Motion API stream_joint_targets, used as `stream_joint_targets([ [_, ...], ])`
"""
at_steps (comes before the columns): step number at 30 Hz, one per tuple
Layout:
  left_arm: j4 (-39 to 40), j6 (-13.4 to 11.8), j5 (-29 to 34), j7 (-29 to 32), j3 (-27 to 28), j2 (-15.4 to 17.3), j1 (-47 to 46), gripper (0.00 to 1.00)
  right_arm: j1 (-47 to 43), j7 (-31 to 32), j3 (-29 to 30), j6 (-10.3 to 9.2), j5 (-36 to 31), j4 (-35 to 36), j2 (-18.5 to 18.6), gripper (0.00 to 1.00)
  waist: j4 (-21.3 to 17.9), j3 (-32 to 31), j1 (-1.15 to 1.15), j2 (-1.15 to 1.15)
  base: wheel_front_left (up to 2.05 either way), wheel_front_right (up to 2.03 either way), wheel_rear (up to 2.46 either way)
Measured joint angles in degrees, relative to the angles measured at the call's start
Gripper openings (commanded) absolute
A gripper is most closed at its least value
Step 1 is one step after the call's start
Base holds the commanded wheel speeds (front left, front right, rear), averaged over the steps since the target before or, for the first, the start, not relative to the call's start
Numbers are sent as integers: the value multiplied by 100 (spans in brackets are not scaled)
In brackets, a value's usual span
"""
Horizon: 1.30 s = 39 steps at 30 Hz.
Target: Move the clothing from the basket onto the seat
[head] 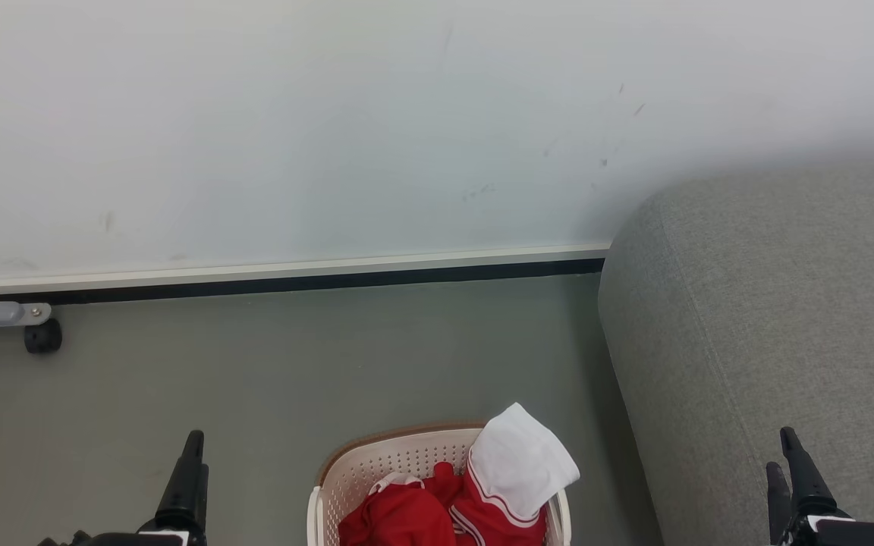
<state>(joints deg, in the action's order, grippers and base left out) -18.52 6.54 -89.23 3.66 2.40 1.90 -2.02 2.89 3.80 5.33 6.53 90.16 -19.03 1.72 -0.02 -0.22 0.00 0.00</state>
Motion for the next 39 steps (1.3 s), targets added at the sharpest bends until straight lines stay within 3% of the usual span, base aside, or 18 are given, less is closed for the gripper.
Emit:
stream_joint_targets([
  [15, 205, -310, 928, -287, -278, 2, -20, 100, -4, -297, -265, -302, -1034, 257, 4, 100, -10, -38, 0, 0, 0, 0, 0],
  [39, 409, -667, 3470, -793, -700, 127, -17, 100, -115, -802, -1002, -661, -3553, 533, 164, 100, -21, -148, 0, 0, 0, 0, 0],
])
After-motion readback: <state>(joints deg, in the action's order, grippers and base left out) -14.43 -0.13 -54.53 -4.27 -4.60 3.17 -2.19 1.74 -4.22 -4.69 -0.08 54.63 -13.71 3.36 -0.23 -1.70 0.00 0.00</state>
